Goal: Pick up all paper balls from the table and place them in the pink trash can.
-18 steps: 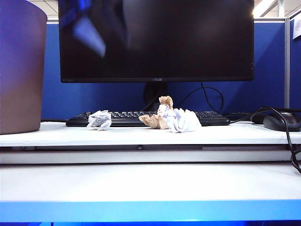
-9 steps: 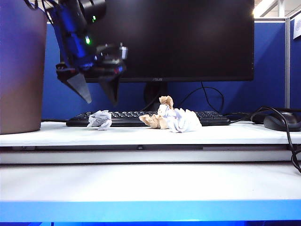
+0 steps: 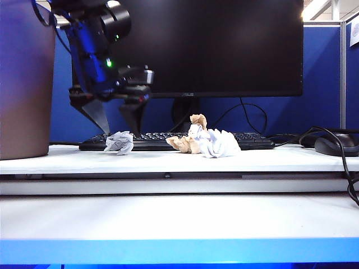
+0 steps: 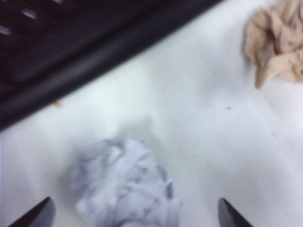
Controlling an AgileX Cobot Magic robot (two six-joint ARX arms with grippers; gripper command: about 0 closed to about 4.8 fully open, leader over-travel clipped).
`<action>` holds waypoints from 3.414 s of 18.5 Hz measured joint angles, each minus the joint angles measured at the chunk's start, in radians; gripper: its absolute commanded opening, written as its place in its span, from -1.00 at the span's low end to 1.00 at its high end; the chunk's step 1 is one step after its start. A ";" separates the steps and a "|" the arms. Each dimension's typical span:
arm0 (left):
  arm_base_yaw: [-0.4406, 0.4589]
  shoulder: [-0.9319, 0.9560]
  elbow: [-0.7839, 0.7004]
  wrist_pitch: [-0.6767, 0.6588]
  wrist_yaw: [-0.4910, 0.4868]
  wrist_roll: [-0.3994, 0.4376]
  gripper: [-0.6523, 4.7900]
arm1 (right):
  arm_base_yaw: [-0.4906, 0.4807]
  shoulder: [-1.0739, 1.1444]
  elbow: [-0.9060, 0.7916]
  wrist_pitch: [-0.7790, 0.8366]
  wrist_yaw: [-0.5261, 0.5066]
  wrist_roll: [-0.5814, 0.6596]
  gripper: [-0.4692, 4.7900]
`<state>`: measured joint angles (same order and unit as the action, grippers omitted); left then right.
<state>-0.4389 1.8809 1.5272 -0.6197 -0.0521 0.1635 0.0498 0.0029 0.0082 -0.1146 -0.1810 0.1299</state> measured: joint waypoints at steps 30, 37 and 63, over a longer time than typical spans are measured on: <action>-0.001 -0.362 0.110 -0.049 0.053 0.016 -0.78 | 0.000 0.000 0.000 0.147 -0.399 0.088 -0.84; 0.001 -0.563 0.272 -0.189 -0.394 0.174 -0.78 | 0.000 0.000 0.000 0.333 -0.398 0.213 -0.84; 0.305 -0.392 0.268 -0.279 -0.414 0.180 0.83 | 0.001 0.000 0.004 0.578 -0.687 0.438 -0.84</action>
<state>-0.1337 1.4887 1.7950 -0.8986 -0.4656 0.3431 0.0505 0.0032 0.0124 0.4629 -0.8680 0.5682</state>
